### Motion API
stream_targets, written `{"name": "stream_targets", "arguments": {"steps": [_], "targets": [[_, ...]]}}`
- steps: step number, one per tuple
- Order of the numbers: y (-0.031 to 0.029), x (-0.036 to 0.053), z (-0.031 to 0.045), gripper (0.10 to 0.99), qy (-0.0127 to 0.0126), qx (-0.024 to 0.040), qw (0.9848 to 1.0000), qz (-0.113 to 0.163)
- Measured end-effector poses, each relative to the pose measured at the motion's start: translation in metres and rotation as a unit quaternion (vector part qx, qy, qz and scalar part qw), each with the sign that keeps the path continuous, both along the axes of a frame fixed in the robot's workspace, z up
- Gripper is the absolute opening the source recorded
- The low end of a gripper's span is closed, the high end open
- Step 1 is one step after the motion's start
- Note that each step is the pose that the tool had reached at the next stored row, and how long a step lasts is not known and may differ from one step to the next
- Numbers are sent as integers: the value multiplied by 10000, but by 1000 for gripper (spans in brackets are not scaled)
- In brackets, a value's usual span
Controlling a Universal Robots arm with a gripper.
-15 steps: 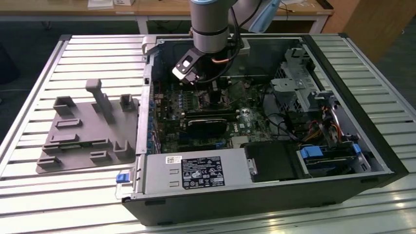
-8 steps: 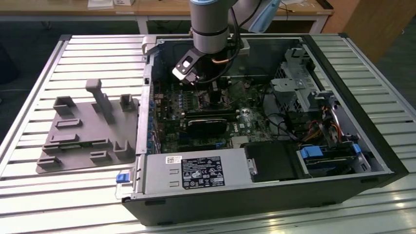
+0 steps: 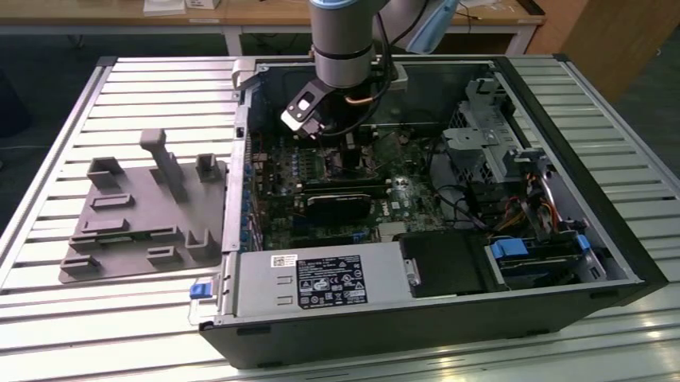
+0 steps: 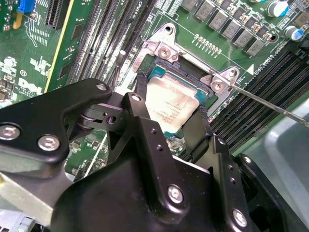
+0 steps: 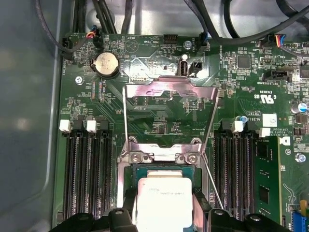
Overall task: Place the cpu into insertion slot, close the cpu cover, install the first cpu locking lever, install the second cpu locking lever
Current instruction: 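Place the cpu into insertion slot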
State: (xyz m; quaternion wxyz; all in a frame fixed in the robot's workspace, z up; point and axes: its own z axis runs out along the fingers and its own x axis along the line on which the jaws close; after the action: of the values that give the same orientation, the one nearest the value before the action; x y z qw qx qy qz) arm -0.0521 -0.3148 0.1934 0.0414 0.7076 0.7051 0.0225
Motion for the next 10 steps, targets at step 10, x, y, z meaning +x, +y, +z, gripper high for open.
{"name": "stream_targets", "arguments": {"steps": [10], "targets": [[1,-1,-14,541,0,1,10000,-30]]}}
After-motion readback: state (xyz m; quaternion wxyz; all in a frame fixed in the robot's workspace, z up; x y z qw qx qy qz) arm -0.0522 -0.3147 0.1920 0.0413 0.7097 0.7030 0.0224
